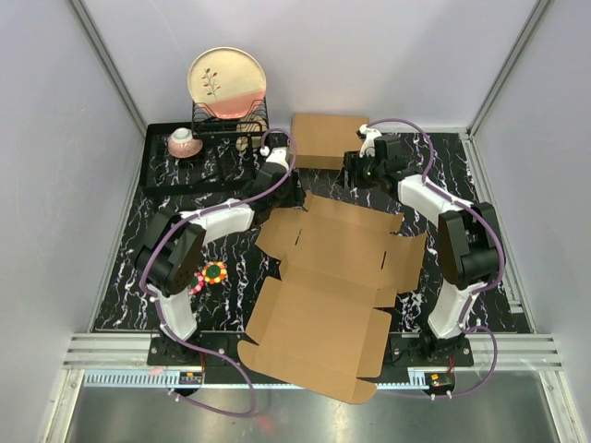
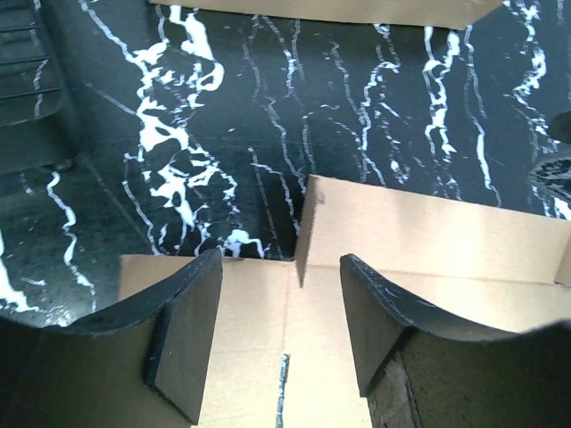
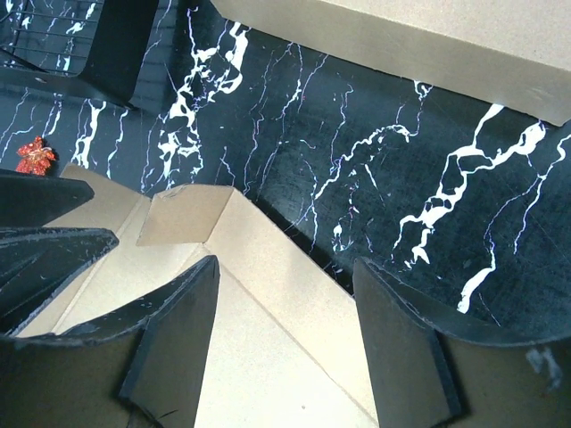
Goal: Fold the paper box
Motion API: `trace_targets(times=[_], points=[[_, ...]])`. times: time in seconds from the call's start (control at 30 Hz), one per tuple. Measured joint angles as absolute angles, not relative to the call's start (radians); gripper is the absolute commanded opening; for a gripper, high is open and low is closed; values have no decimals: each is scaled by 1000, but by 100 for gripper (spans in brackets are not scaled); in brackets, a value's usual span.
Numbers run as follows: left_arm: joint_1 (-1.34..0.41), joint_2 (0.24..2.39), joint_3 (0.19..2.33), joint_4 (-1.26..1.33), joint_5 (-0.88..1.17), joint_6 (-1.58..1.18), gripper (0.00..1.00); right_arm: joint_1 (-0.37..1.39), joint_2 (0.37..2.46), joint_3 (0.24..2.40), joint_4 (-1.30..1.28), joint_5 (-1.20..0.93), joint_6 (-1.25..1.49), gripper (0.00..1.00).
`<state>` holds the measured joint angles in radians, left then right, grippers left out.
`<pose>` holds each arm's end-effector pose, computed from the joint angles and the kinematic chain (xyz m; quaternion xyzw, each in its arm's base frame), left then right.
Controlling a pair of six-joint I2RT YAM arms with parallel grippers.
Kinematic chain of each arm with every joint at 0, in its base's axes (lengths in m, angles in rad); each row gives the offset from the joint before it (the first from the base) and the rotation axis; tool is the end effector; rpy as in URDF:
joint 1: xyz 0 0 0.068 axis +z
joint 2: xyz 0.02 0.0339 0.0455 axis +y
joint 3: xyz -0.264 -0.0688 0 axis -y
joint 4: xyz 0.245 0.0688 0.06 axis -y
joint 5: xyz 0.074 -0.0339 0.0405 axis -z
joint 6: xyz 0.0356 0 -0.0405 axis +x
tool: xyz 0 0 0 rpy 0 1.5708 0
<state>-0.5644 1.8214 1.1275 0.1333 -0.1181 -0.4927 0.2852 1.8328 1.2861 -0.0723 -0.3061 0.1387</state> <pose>0.3443 -0.2130 0.2005 0.0028 0.8741 -0.1990 0.4432 0.3969 0.1276 0.2297 -0.1339 0.8710 0.2277 0.4141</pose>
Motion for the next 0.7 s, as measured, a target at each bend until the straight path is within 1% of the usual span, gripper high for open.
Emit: trace_targets(times=[0.1, 0.3, 0.5, 0.6, 0.63, 0.7], points=[[-566, 1823, 1141, 138, -74, -483, 56, 285, 1825, 1286, -73, -307, 139, 67], [-566, 1878, 1208, 154, -14, -463, 49, 285, 1782, 1286, -74, -308, 139, 66], [-566, 1945, 1238, 144, 17, -443, 46, 285, 1759, 1286, -75, -308, 153, 66], [-566, 1973, 1258, 128, 19, -433, 39, 285, 1759, 1286, -82, -308, 155, 65], [-566, 1979, 1262, 121, 19, -429, 31, 285, 1759, 1286, -84, -309, 157, 65], [-566, 1986, 1267, 115, 19, -419, 22, 285, 1758, 1286, -88, -309, 160, 64]])
